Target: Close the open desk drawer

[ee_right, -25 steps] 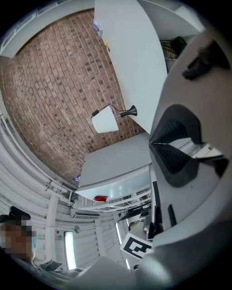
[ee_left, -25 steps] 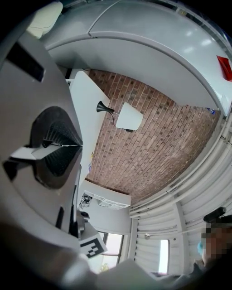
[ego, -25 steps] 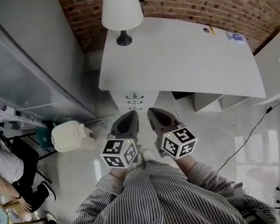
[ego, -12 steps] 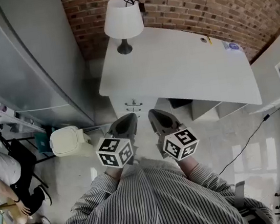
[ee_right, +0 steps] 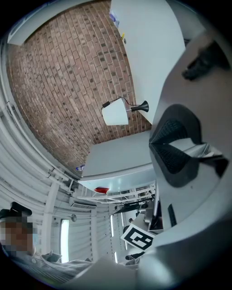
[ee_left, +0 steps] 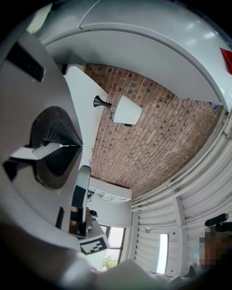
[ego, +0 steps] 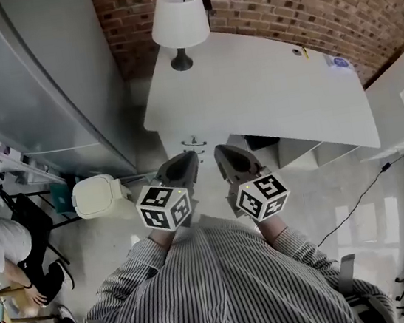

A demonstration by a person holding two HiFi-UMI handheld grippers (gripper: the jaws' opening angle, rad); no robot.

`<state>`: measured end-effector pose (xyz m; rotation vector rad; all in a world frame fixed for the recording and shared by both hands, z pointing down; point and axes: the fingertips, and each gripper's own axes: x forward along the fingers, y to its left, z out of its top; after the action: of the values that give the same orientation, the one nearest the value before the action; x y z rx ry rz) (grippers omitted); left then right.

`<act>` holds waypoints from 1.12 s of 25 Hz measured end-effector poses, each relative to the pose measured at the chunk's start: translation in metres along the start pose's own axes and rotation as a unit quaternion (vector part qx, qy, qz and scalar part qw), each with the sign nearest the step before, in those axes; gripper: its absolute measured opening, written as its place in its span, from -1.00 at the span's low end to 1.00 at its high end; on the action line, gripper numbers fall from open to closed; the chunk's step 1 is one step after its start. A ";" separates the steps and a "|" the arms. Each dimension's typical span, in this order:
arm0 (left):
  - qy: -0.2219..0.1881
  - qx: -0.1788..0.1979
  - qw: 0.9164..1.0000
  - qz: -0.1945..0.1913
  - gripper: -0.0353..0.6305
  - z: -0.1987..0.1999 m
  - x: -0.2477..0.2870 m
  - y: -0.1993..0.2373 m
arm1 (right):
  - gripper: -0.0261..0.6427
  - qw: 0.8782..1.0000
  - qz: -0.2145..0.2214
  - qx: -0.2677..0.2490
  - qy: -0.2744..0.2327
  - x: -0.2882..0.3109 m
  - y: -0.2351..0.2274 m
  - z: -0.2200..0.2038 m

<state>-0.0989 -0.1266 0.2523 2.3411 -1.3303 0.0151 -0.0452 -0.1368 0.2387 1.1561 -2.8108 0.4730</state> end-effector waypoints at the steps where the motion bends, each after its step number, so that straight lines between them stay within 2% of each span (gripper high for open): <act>1: 0.001 0.000 1.000 0.000 -0.86 -0.001 0.000 0.000 | -0.87 1.000 0.000 -0.001 0.000 0.000 0.000 0.000; 7: 0.005 -0.009 1.000 0.007 -0.86 -0.005 0.001 0.003 | -0.87 1.000 0.009 -0.010 0.009 -0.001 0.003 -0.005; 12: 0.015 0.006 1.000 0.017 -0.86 -0.011 0.000 -0.001 | -0.87 0.999 0.016 -0.026 0.013 -0.004 0.006 -0.005; 18: 0.013 0.003 1.000 0.019 -0.86 -0.014 -0.002 -0.003 | -0.87 0.999 0.024 -0.034 0.021 -0.006 0.010 -0.010; 28: 0.015 0.004 1.000 0.013 -0.86 -0.017 -0.004 -0.010 | -0.87 0.998 0.013 -0.038 0.039 -0.011 0.009 -0.018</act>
<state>-0.0897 -0.1126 0.2628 2.3209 -1.3488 0.0636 -0.0442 -0.1178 0.2512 1.0642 -2.7545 0.4009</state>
